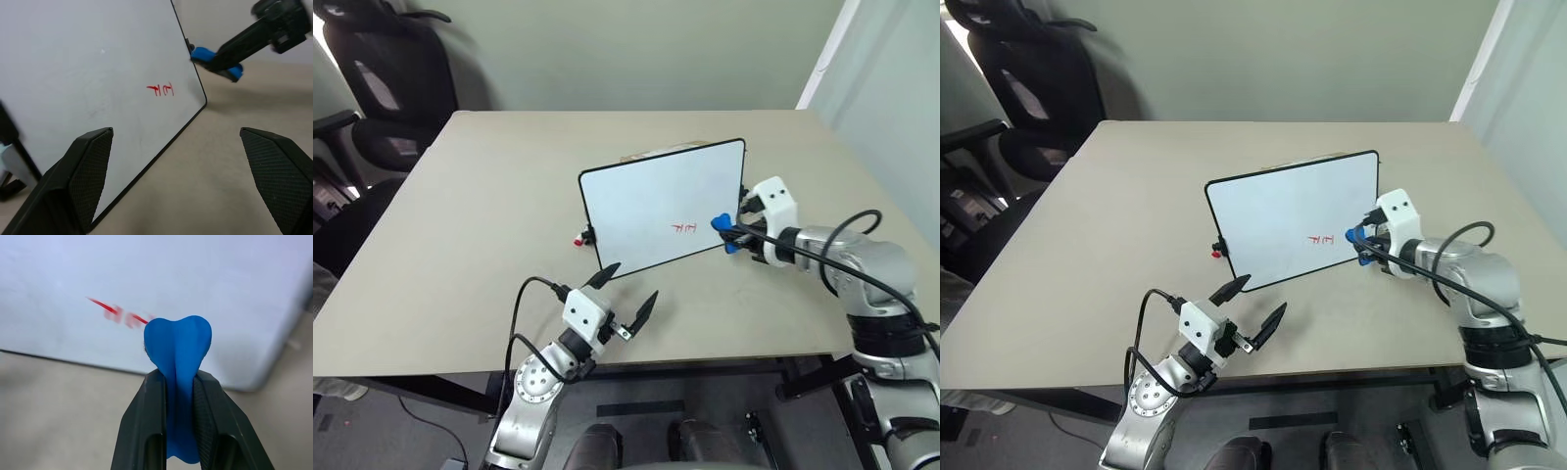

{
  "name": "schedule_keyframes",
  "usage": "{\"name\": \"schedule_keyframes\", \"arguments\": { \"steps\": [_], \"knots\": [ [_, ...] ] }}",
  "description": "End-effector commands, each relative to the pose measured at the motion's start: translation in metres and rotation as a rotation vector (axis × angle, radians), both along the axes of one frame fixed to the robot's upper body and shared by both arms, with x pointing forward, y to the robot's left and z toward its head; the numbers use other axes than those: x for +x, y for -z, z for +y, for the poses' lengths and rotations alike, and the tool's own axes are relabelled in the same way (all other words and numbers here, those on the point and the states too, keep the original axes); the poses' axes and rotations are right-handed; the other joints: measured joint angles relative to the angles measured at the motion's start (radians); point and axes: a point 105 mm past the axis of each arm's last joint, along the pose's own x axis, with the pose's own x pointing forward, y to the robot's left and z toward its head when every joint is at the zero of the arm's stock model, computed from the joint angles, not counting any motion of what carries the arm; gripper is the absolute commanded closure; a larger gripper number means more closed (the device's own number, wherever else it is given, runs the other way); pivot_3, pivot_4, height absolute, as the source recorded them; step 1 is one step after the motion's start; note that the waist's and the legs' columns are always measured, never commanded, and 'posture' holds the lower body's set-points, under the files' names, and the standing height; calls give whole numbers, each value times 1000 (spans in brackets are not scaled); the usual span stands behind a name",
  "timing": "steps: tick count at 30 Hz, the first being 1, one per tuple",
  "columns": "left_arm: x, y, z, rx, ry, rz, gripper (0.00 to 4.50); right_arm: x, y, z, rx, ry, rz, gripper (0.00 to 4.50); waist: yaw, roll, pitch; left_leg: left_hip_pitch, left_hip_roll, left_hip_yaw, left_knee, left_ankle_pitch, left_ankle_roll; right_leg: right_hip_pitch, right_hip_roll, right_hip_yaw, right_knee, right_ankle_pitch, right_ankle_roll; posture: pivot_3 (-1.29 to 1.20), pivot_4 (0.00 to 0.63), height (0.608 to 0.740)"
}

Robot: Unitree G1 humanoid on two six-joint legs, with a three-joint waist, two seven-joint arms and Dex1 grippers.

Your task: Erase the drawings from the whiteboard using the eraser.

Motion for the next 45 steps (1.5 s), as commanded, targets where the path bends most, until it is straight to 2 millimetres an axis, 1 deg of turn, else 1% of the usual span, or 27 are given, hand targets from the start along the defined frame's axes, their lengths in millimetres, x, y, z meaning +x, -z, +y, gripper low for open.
{"name": "schedule_keyframes", "arguments": {
  "steps": [1, 4, 5, 6, 9, 10, 12, 14, 16, 18, 19, 21, 26, 29, 31, 32, 36, 38, 42, 45],
  "knots": [
    [-4, -13, -1, -13, -2, -52, 0, 11, -6, 4, -13, 5, -45, 3843, 4, 0, 0, 0, 0, 0, 0, 0, 0, 0, 0, 0, 0, 1, -1, 0, 150, 739],
    [-5, -16, 1, -17, -16, -60, 0, 16, 6, 10, -9, -18, -19, 3843, 6, -1, -2, -4, 0, 0, 0, -1, -1, 0, 0, 0, 0, 2, -4, 0, 150, 739],
    [-6, -17, 1, -19, -18, -62, 0, 18, 11, 11, -12, -22, -10, 3843, 6, -1, -2, -5, 0, 0, 0, -1, -1, 0, 0, 0, 0, 4, -6, 0, 150, 739],
    [-6, -18, 2, -20, -20, -63, 0, 19, 15, 12, -16, -24, -3, 3843, 6, 0, -2, -6, 0, 0, 0, -1, -1, -1, 0, 0, 0, 8, -12, 0, 150, 739],
    [-8, -19, 3, -24, -26, -66, 0, 24, 19, 17, -17, -42, 1, 3843, 3, 0, -2, -6, 0, 0, -1, -2, -2, 0, 0, 0, 0, 8, -11, 0, 150, 739],
    [-8, -20, 3, -25, -28, -67, 0, 25, 21, 19, -26, -49, 3, 3843, 1, 0, -2, -6, 0, 0, -1, -3, -4, 0, 0, 0, 0, 6, -8, 0, 150, 739],
    [-9, -20, 3, -27, -31, -69, 0, 27, 28, 20, -69, -55, 9, 3843, -4, 0, -2, -6, 0, 0, -1, -4, -5, -1, 0, 0, 0, 6, -7, 0, 150, 739],
    [-10, -22, 3, -30, -34, -70, 0, 25, 37, 22, -96, -72, 28, 3843, -5, 0, -2, -6, 0, 0, -1, -4, -6, -2, 0, 0, 1, 6, -7, 0, 150, 739],
    [-11, -22, 3, -32, -36, -71, 0, 24, 38, 25, -98, -85, 32, 3843, -5, 0, -2, -5, 0, 0, -1, -4, -6, -4, 0, 0, 1, 7, -8, 0, 150, 739],
    [-11, -23, 3, -34, -38, -70, 0, 24, 34, 26, -96, -93, 22, 3843, -5, 1, -1, -7, 0, 0, -1, -3, -6, -8, 0, 0, 1, 10, -9, 0, 150, 739],
    [-12, -23, 4, -35, -39, -70, 0, 26, 29, 28, -93, -98, 8, 3843, -5, 1, -1, -7, 0, 0, -1, -3, -6, -8, 0, 0, 1, 11, -9, 0, 150, 739],
    [-11, -23, 4, -36, -40, -69, 0, 29, 12, 34, -76, -114, -36, 3843, -5, 1, 0, -7, 0, 0, -1, -3, -7, -8, 0, 0, 1, 11, -10, 0, 150, 739],
    [-11, -23, 3, -37, -38, -66, 0, 34, -22, 45, -52, -139, -127, 3843, -11, 1, 2, -7, 0, 1, -1, -3, -7, -9, 0, 0, 1, 11, -11, 0, 150, 739],
    [-10, -23, 3, -38, -37, -65, 0, 33, -33, 50, -42, -153, -150, 3843, -12, 1, 2, -7, 0, 1, -1, -3, -7, -10, 0, 0, 1, 12, -11, 0, 150, 739],
    [-10, -23, 2, -40, -36, -64, 0, 33, -32, 50, -46, -157, -149, 3843, -12, 1, 2, -7, 0, 0, -1, -2, -7, -10, 0, 0, 1, 12, -11, 0, 150, 739],
    [-10, -22, 2, -40, -36, -64, 0, 33, -31, 50, -49, -157, -146, 3843, -12, 1, 2, -7, 0, 1, -1, -2, -7, -10, 0, 0, 1, 12, -11, 0, 150, 739],
    [-11, -23, 2, -44, -37, -64, 0, 32, 8, 44, -89, -131, -28, 3843, -12, 0, 1, -7, 0, 1, -1, -2, -7, -10, 0, 0, 1, 12, -12, 0, 150, 739],
    [-12, -23, 2, -45, -38, -65, 0, 31, 21, 43, -100, -124, 8, 3843, -12, -1, 0, -6, 0, 1, -1, -3, -7, -10, 0, 0, 1, 12, -12, 0, 150, 739],
    [-12, -24, 3, -44, -42, -69, 0, 31, 34, 44, -101, -120, 43, 3843, -14, -1, 0, -7, 0, 1, -1, -4, -8, -9, 0, 0, 1, 12, -12, 0, 150, 739],
    [-13, -24, 4, -44, -45, -71, 0, 31, 38, 46, -105, -122, 56, 3843, -14, -1, 1, -6, 0, 1, -1, -6, -13, -11, 0, 0, 1, 12, -13, 0, 150, 739]
  ]
}}
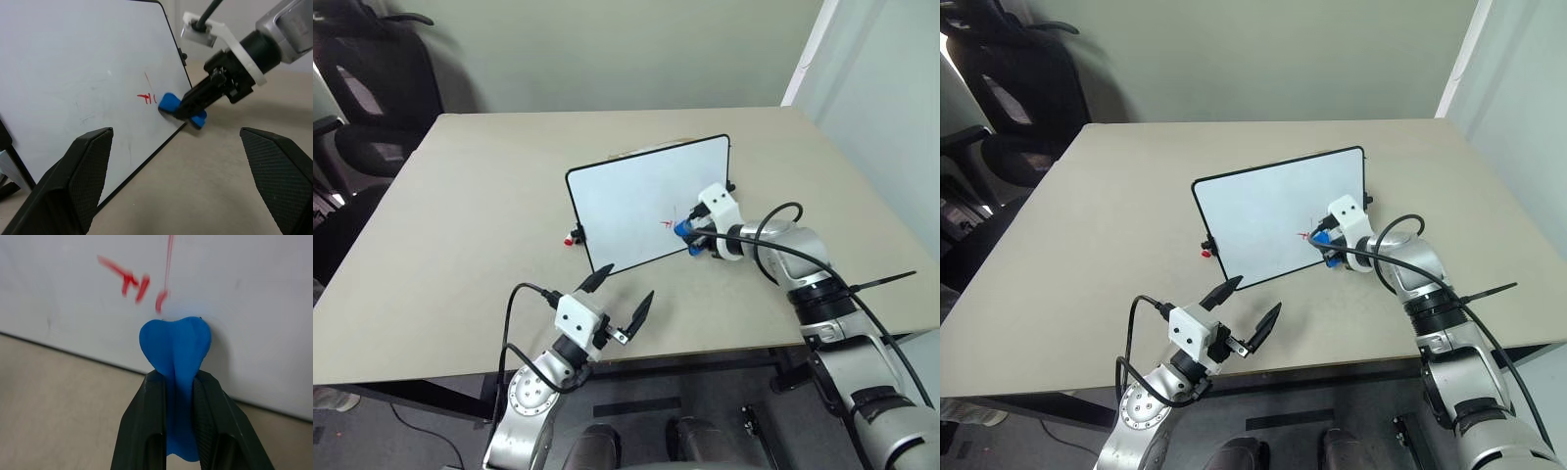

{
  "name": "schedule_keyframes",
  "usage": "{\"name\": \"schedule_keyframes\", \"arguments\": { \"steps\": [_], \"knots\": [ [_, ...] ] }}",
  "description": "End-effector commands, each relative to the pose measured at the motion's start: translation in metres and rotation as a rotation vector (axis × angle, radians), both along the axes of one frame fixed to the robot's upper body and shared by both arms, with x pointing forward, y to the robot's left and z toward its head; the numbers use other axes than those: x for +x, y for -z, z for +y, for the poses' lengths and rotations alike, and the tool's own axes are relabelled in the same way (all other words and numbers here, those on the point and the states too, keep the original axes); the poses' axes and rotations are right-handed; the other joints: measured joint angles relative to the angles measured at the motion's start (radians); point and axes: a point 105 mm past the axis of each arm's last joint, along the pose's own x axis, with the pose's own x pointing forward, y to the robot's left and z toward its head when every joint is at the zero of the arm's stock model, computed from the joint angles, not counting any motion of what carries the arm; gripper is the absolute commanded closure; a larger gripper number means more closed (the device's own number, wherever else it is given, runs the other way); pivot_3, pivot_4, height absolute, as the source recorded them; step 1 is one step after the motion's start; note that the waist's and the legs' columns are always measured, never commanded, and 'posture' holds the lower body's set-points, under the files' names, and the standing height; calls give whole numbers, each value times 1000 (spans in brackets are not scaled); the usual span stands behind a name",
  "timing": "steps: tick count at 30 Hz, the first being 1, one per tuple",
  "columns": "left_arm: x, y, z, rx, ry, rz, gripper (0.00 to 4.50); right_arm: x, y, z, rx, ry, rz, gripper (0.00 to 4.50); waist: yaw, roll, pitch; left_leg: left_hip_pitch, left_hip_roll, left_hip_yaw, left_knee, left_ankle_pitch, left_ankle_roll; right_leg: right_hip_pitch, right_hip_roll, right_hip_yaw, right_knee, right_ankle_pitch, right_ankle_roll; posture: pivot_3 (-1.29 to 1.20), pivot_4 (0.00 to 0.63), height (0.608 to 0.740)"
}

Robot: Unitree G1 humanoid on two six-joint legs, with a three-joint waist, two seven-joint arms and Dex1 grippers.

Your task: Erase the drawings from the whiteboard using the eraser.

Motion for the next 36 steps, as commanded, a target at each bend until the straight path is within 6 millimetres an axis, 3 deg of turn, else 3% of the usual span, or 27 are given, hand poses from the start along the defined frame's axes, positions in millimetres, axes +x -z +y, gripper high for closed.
{"name": "schedule_keyframes", "arguments": {
  "steps": [1, 5, 12, 19, 24, 29, 36],
  "knots": [
    [-4, -15, 0, -16, -2, -59, 0, 3, -6, 5, -9, -16, -27, 3843, 0, 0, 0, 0, 0, 0, 0, 0, 0, -1, 0, 0, 0, 0, 0, 0, 150, 739],
    [-4, -15, 1, -16, -5, -60, 0, 8, -21, 9, 3, -25, -74, 3843, 0, 0, 1, 0, 0, 0, 0, 0, -1, -1, 0, 0, 0, 2, -2, 0, 150, 739],
    [-4, -15, 3, -17, -9, -58, 0, 9, -78, 30, 77, -83, -211, 3843, -5, 1, 5, -1, 0, 0, 0, 0, -1, -5, 0, 0, 0, 3, -4, 0, 150, 739],
    [-3, -14, 1, -19, -6, -54, 0, 11, -96, 34, 84, -76, -259, 3843, -2, 1, 4, 0, 0, 0, 0, 4, 5, -6, 0, -1, 0, 5, -7, 0, 150, 739],
    [-3, -13, 0, -19, -3, -51, 0, 13, -73, 28, 39, -50, -202, 3843, -2, 0, 3, 0, 0, 0, 0, 4, 5, -5, 0, -1, -1, 6, -8, 0, 150, 739],
    [-3, -13, 0, -18, -4, -51, 0, 6, -35, 29, 0, -57, -106, 3843, -2, -1, 1, 1, 0, 0, 0, 2, 2, -4, 0, -1, 0, 6, -7, 0, 150, 739],
    [-5, -14, 2, -16, -6, -53, 0, -3, -10, 35, -34, -77, -36, 3843, -4, 0, 4, 0, 0, 0, 0, -1, -4, -7, 0, -1, -1, 6, -7, 0, 150, 739]
  ]
}}
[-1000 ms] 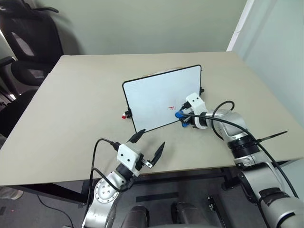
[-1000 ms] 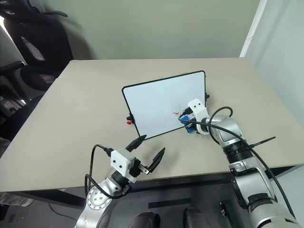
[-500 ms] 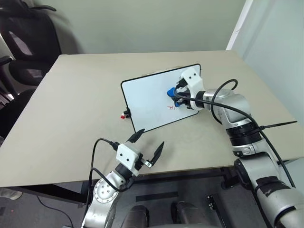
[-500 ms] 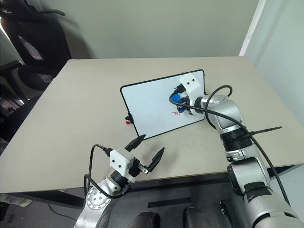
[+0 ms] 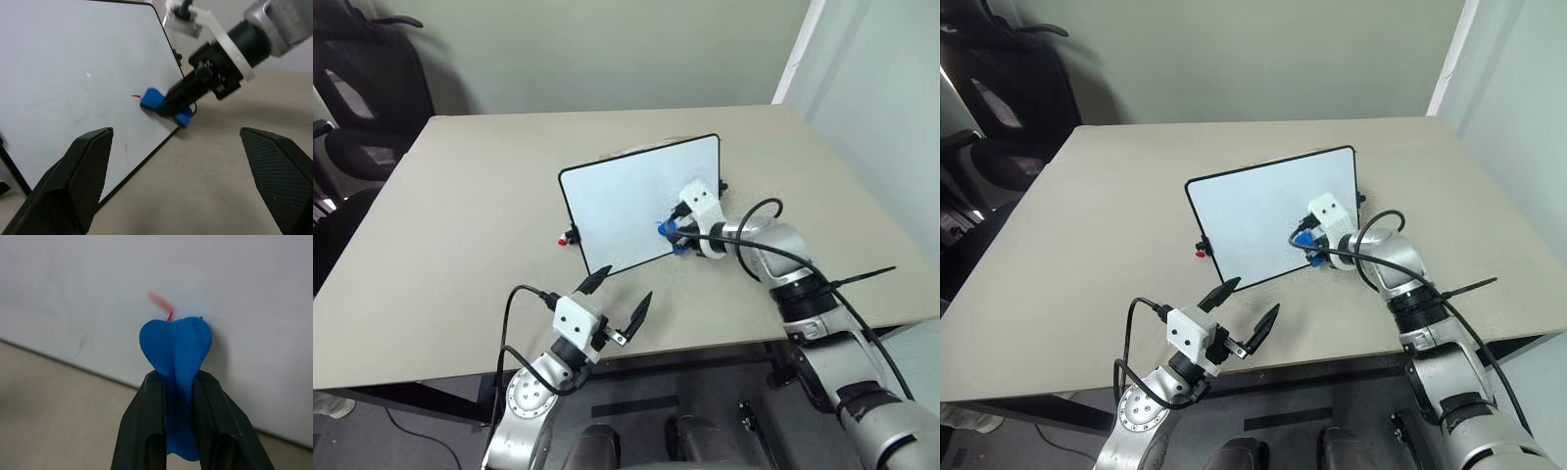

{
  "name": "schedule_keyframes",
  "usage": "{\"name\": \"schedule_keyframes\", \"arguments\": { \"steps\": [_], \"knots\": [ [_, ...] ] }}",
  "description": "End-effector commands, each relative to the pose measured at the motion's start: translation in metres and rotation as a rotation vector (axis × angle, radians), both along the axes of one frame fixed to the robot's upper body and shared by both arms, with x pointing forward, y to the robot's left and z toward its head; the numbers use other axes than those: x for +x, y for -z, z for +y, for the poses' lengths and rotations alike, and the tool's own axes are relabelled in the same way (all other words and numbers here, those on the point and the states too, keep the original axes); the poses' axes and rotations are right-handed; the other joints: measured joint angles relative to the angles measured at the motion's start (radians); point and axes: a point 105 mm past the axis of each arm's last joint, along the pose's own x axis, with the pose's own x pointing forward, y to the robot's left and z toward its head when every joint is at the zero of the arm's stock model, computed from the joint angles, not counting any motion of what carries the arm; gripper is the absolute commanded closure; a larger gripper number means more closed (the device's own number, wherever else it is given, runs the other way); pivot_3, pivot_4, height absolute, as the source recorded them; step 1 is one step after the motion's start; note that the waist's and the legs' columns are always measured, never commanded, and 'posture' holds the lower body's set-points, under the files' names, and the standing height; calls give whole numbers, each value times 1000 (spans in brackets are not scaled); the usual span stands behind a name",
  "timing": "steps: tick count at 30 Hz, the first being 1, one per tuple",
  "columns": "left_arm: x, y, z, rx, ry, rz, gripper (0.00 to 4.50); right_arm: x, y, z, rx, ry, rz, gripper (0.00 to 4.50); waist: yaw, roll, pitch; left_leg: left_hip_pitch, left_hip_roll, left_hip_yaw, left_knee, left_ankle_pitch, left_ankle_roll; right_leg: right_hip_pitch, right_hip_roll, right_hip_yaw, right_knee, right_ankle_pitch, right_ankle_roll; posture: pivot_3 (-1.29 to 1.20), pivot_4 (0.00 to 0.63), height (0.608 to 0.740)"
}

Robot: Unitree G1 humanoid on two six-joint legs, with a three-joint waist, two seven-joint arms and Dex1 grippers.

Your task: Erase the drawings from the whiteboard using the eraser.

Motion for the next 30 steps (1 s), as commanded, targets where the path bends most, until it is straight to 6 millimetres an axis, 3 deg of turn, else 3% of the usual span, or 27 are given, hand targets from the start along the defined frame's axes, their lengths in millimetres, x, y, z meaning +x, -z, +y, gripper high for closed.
{"name": "schedule_keyframes", "arguments": {
  "steps": [1, 7, 15, 18, 21, 30],
  "knots": [
    [-4, -16, 1, -14, 2, -61, 0, 0, 2, 5, -28, -7, -7, 3843, 0, 0, 0, -1, 0, 0, 0, 0, 0, -1, 0, 0, 0, 0, 0, 0, 150, 739],
    [-5, -17, 2, -13, 0, -63, 0, 4, 0, 1, -46, 3, -13, 3843, 0, 0, 0, -1, 0, 0, 0, 0, 0, -1, 0, 0, 0, 0, 0, 0, 150, 739],
    [-4, -18, 1, -11, 4, -62, 0, 14, -59, 7, 32, 4, -161, 3843, 0, 1, 1, -2, 0, 0, 0, 1, 0, -2, 0, 0, 0, 2, 0, 0, 150, 739],
    [-4, -18, 0, -11, 6, -62, 0, 13, -68, 10, 39, -4, -185, 3843, 0, 1, 1, -1, 0, 0, 0, 1, 0, -2, 0, 0, 0, 2, -1, 0, 150, 739],
    [-5, -18, 0, -13, 7, -61, 0, 12, -61, 11, 28, -10, -171, 3843, 0, 0, 0, -1, 0, 0, 0, 2, 2, -2, 0, 0, 0, 2, -1, 0, 150, 739],
    [-6, -18, -1, -14, 8, -60, 0, 1, -2, 1, -74, 4, -25, 3843, 0, -2, -3, 2, 0, 0, 0, -1, 0, 1, 0, 0, 0, 2, 0, 0, 150, 739]
  ]
}}
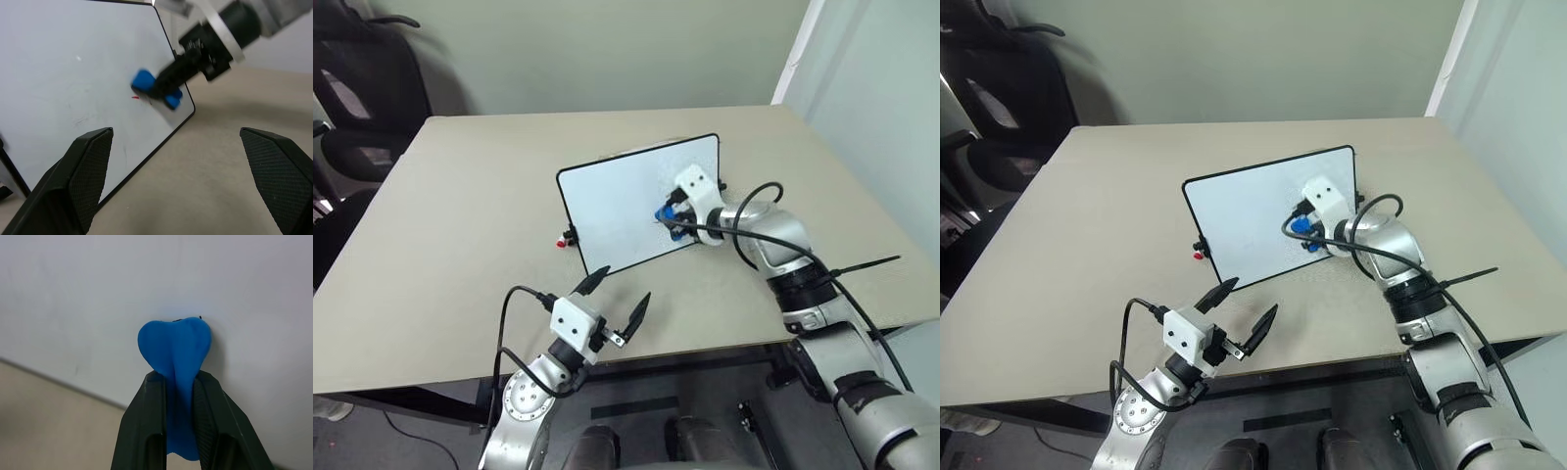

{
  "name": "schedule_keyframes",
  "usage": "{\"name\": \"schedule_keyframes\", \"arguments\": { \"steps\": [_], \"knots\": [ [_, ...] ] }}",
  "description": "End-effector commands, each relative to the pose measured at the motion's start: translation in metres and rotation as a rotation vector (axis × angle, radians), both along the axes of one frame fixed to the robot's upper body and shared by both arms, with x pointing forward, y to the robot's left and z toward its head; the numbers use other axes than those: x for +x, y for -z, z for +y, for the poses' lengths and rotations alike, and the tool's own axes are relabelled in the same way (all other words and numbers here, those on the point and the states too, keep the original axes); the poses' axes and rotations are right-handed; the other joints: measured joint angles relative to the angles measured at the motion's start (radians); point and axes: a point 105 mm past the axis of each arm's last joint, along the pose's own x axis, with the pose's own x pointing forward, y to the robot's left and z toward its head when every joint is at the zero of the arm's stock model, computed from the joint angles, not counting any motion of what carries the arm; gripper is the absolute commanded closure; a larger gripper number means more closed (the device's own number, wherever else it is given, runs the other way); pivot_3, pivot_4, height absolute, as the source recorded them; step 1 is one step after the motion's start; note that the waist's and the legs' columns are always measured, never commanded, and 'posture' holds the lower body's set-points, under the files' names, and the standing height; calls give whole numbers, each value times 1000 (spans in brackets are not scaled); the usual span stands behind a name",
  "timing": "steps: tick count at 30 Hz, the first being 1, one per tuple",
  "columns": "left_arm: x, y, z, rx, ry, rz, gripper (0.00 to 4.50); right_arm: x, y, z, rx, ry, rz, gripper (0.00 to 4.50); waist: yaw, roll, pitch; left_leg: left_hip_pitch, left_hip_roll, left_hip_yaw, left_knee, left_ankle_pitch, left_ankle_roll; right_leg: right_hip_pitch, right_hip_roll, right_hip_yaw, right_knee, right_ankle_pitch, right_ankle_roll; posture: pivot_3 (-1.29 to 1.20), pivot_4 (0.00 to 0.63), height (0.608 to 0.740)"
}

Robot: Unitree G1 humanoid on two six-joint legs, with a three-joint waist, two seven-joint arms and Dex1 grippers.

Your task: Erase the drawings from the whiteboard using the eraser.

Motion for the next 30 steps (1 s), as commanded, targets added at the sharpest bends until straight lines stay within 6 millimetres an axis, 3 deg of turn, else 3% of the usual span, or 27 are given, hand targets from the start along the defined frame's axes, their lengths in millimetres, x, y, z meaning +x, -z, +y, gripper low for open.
{"name": "schedule_keyframes", "arguments": {
  "steps": [1, 6, 15, 23, 26, 30],
  "knots": [
    [-3, -14, -2, -17, 9, -49, 0, -3, 13, -3, -42, 11, 29, 3843, 0, 0, 1, 0, 0, 0, 0, 0, 0, -1, 0, 0, 0, 0, 0, 0, 150, 739],
    [-5, -15, -1, -16, 9, -50, 0, -3, 20, -10, -64, 34, 47, 3843, 1, 1, 2, -2, 0, 0, 0, 0, 0, -3, 0, 0, 0, 1, 1, 0, 150, 739],
    [-5, -15, -1, -14, 14, -48, 0, 1, -27, 4, 14, -1, -67, 3843, 1, 2, 2, -2, 0, 0, 0, 0, 0, -3, 0, 0, 0, 1, 0, 0, 150, 739],
    [-4, -15, -2, -17, 11, -47, 0, -8, -48, 24, 30, -64, -121, 3843, 2, 2, 2, -2, 0, 0, 0, 1, 2, -4, 0, 0, 0, 1, 0, 0, 150, 739],
    [-3, -14, -1, -17, 9, -47, 0, -8, -46, 25, 24, -64, -120, 3843, 2, 1, 2, -2, 0, 0, 0, 2, 4, -4, 0, 0, -1, 1, 0, 0, 150, 739],
    [-3, -14, -1, -14, 8, -47, 0, -6, -18, 17, -24, -36, -58, 3843, 2, 1, 1, -2, 0, 0, 0, 2, 3, -4, 0, 0, -1, 1, 0, 0, 150, 739]
  ]
}}
